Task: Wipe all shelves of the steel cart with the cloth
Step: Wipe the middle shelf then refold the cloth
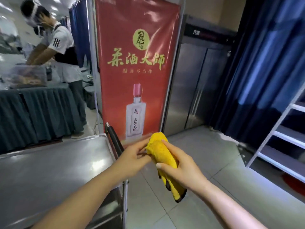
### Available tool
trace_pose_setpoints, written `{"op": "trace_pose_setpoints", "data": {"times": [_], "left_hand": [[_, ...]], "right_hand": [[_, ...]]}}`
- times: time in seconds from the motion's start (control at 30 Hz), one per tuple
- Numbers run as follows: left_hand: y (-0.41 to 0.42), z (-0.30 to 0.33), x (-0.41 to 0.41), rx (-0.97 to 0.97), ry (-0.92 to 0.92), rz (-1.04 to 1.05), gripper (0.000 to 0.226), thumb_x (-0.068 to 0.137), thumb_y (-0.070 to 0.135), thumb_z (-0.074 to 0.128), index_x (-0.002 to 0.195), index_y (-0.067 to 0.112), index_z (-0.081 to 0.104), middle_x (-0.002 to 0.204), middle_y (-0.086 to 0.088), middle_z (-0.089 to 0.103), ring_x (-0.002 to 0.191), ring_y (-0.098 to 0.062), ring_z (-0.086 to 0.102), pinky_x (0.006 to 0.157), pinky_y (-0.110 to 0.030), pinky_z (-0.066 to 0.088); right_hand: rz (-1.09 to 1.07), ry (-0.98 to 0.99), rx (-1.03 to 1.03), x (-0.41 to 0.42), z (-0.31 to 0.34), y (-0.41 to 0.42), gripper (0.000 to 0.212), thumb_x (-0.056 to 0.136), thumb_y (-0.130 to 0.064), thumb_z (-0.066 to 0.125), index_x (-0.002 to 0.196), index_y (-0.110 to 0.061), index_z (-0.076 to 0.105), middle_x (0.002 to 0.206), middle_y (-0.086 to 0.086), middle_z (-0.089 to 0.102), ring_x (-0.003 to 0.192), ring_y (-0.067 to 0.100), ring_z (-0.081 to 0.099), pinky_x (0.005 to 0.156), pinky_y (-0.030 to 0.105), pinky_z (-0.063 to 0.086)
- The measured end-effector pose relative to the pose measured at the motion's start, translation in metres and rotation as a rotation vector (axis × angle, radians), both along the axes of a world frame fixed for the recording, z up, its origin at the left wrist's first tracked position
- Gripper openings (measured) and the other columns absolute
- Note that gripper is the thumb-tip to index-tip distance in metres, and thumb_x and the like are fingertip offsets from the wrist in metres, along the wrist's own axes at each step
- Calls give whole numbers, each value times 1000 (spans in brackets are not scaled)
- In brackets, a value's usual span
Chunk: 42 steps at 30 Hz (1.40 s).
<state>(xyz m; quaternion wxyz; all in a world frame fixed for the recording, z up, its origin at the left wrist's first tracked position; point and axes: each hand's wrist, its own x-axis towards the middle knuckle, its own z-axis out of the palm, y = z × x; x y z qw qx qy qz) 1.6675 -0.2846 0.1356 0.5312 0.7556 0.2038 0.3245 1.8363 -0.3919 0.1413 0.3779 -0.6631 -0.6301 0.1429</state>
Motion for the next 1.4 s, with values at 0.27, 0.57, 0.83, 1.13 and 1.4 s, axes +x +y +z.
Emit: {"op": "trace_pose_setpoints", "data": {"times": [0.27,0.57,0.83,1.13,1.4], "left_hand": [[17,-6,114,-41,91,88,43,93,-9,46,129,11,57,116,2,67,98,4,63,87,-13,48],[145,-70,185,144,422,43,38,91,1,51,103,35,65,105,12,69,98,-1,62,88,-19,46],[287,-94,264,281,732,-195,27,91,18,47,105,27,69,101,17,66,93,3,59,86,-17,45],[410,-109,337,140,741,-26,60,73,70,59,91,12,63,81,0,58,70,-7,51,64,-18,36],[495,-126,356,232,850,290,11,78,32,68,77,39,59,82,17,64,80,5,54,69,-7,36]], "right_hand": [[1,-50,-111,108,-34,15,84,80,-27,62,150,-41,18,153,-19,27,138,2,30,106,24,34],[69,-63,-292,220,-76,115,45,89,-15,51,131,-34,51,125,-14,60,114,12,54,90,19,42],[159,21,-578,308,-86,247,23,79,-35,47,97,-38,61,95,-20,61,91,2,57,74,18,42],[133,150,-550,409,-102,426,13,75,-26,46,69,-27,58,69,-14,57,71,4,53,68,23,41],[424,164,-578,446,-110,604,10,62,-24,49,63,-14,50,66,-3,44,63,9,44,63,29,34]]}}
